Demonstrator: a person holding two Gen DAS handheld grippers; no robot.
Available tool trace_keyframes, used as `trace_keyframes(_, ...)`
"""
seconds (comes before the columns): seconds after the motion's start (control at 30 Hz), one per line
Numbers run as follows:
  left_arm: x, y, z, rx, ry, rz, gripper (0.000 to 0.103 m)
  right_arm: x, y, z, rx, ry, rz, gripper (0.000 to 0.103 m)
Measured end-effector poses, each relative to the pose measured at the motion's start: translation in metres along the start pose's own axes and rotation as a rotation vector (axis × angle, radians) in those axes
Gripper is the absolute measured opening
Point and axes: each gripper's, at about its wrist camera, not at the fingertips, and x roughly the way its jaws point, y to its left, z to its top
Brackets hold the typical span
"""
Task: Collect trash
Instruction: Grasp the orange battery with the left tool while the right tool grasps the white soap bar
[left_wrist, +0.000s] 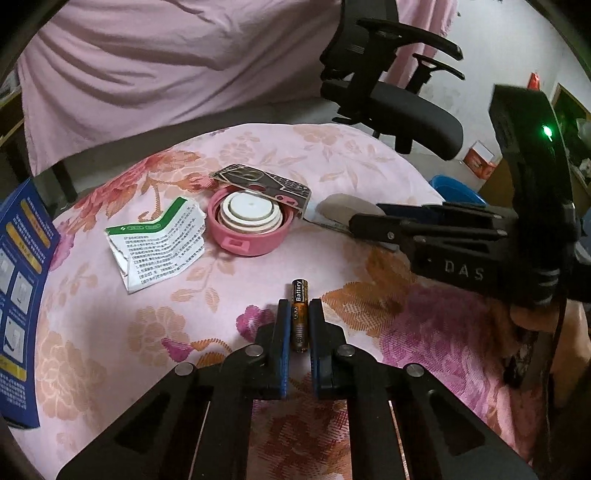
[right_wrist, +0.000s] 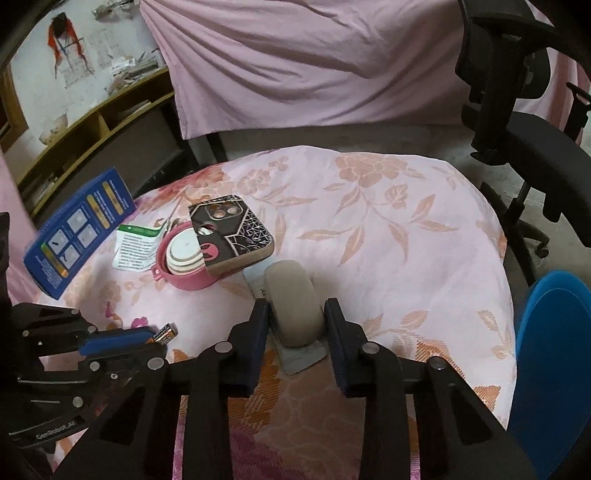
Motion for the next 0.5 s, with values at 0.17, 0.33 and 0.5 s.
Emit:
trace_keyframes(0.17,-0.018,0.004,-0.004,-0.056,-0.077,0.027,0.007,-0.009,0.0,-0.004,-0.006,-0.024,0.011,0.027)
trace_keyframes(0.33,-0.034,0.0,-0.012,-0.08,-0.184,0.055,0.007,-0.029,0.005,-0.013,-0.022,-0.085,0.017,0.027)
trace_keyframes(0.5,-0.054,-0.01,-0.012,-0.078,-0.302,0.072,0.007,-0.058,0.015,-0.024,-0.049,-0.201,0.041,0.027)
